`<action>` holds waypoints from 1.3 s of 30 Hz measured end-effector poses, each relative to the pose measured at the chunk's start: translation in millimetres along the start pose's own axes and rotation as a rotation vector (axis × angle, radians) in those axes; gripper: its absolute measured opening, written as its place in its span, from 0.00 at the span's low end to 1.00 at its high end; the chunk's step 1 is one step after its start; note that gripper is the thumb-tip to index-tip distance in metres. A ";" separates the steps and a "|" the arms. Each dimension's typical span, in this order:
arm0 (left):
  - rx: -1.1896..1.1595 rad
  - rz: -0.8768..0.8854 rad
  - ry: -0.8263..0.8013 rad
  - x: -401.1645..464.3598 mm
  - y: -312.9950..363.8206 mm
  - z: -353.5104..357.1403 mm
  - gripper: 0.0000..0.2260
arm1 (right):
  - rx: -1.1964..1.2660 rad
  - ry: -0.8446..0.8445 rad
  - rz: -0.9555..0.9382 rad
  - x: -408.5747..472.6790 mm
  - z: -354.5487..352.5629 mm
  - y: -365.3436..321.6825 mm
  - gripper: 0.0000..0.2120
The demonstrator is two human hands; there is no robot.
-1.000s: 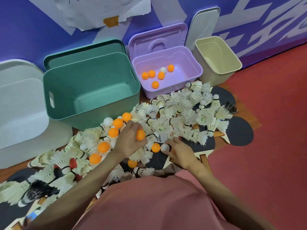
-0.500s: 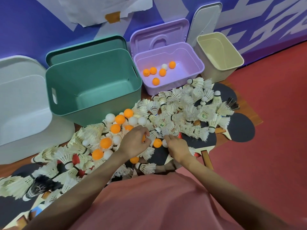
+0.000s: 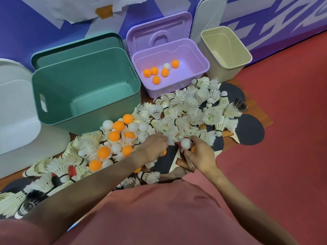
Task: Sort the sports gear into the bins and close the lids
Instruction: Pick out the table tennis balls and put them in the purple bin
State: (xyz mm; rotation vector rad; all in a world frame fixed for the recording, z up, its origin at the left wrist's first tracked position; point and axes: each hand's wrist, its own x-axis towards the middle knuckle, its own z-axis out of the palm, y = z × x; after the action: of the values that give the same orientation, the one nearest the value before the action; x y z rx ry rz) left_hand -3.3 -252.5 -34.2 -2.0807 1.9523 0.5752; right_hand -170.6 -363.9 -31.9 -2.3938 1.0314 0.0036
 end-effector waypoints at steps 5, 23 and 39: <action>0.094 0.025 -0.092 14.7 7.3 -3.8 0.07 | 0.063 0.070 0.053 4.3 -1.8 9.9 0.17; -0.624 -0.292 0.612 33.4 -50.2 -86.4 0.20 | 0.464 0.412 -0.068 109.2 -54.9 -1.9 0.18; -0.473 -0.597 0.426 153.3 -146.1 -115.9 0.18 | -0.016 0.004 -0.223 314.7 -45.2 -41.4 0.18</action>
State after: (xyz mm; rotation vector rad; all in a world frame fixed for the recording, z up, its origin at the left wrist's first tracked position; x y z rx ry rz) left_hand 161.4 -427.4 -10.9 -3.1186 1.3035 0.5211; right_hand 71.5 -574.2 -37.8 -2.5111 0.7640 -0.0734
